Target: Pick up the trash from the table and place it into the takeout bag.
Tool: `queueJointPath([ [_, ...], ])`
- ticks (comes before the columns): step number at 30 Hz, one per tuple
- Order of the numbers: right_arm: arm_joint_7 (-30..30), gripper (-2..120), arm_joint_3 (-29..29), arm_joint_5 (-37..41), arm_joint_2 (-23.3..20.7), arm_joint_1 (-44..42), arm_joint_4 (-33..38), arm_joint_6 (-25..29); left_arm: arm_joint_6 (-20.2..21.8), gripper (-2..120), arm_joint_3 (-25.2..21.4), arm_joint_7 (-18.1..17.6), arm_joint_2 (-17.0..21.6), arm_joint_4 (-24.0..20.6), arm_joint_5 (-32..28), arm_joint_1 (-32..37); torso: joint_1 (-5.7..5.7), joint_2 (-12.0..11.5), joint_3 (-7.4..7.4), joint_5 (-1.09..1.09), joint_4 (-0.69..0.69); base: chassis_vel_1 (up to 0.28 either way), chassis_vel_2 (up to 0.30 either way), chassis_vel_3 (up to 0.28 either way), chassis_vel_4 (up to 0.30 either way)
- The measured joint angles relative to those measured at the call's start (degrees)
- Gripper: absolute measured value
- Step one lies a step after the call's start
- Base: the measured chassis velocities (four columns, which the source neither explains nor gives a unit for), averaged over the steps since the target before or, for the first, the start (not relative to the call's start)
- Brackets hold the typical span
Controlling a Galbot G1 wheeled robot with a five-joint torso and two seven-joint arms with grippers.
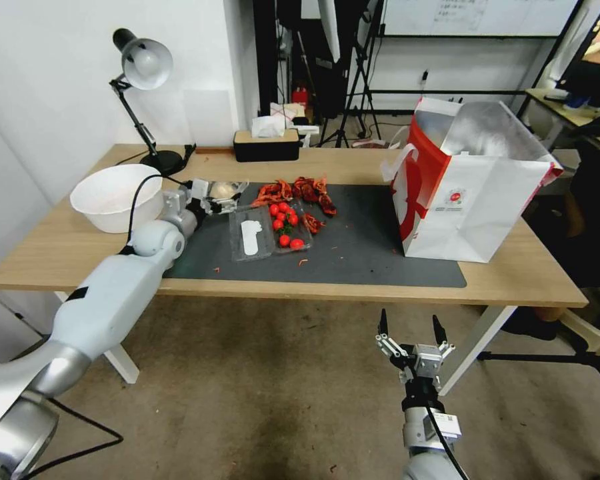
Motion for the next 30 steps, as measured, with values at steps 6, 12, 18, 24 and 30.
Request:
queueJointPath([
  [6, 0.1, 100, 0.3, 0.0, -0.1, -0.1, 0.1, 0.0, 0.0, 100, 2.4, 0.2, -1.6, 4.4, 0.1, -3.4, 0.0, 0.0, 0.0, 0.01, 0.0, 0.0, 0.0, 0.0, 0.0],
  [12, 0.1, 100, 0.4, 0.0, 0.0, -0.1, 0.1, 0.0, 0.2, 82, 3.4, 1.1, -2.6, 7.3, 0.4, -4.9, -0.01, 0.0, 0.0, 0.01, 0.01, 0.0, 0.0, 0.0, 0.0],
  [18, 0.2, 100, 0.4, 0.1, 0.1, 0.0, -0.1, 0.0, 0.3, 59, 3.8, 1.9, -3.0, 9.0, 0.8, -5.6, -0.01, 0.0, 0.0, 0.01, 0.01, 0.0, 0.0, 0.0, 0.0],
  [24, 0.3, 100, 0.5, 0.2, 0.0, 0.2, -0.4, 0.1, 0.0, 30, 3.8, 2.7, -3.2, 9.9, 2.3, -5.7, -0.01, 0.0, -0.01, 0.01, 0.01, 0.0, 0.0, 0.0, 0.0],
  [30, 0.5, 100, 0.6, 0.3, -0.1, 0.4, -0.4, 0.1, -3.0, 9, 4.7, 3.7, -3.4, 9.6, 3.0, -7.2, -0.01, 0.0, 0.0, 0.0, 0.01, 0.0, 0.0, 0.0, 0.0],
])
